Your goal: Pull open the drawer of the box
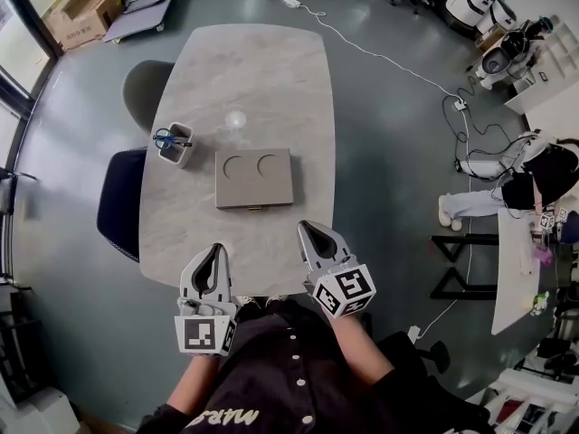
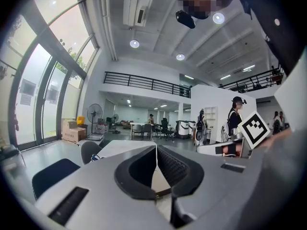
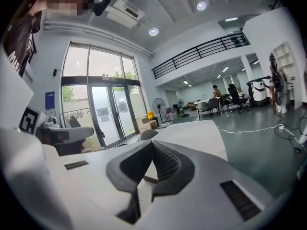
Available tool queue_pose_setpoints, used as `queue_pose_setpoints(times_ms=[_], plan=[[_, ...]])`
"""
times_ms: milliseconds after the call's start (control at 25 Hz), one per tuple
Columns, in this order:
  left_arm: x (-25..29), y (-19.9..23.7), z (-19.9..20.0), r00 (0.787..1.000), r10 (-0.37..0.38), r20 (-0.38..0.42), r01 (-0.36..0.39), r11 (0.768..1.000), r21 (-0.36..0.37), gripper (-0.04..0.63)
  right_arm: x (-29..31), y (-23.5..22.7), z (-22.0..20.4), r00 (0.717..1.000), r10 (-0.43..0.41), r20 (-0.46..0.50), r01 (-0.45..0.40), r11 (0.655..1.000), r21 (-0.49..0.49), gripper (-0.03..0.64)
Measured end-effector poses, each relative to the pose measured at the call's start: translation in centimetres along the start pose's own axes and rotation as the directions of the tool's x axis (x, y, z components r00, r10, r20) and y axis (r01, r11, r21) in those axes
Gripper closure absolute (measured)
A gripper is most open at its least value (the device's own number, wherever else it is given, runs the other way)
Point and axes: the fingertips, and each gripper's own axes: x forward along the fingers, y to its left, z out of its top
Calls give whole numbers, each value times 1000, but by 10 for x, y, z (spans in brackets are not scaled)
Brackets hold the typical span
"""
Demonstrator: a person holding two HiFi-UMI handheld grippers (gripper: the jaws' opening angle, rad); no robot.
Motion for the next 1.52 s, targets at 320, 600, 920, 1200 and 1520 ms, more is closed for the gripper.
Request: queue_pose_setpoints(times_ms=[320,600,920,1200,1520], plan=[[-12,-16,-23,997,-42,-59,40,999,-35,578,35,-4,-51,993,29,-112,-17,995,99,618],[-24,-27,-45,990,-76,-117,68,995,-66,578,71,-17,-134,963,41,-267,26,969,244,618],[-31,-21,-69,977,-65,-204,48,995,-87,578,109,-21,-197,937,88,-337,92,872,482,581],[-32,-15,-90,971,-65,-232,42,994,-103,578,134,-27,-220,945,112,-307,137,717,683,554],[-31,-11,-98,961,-66,-267,31,991,-134,578,142,-35,-220,961,104,-256,156,560,814,554]])
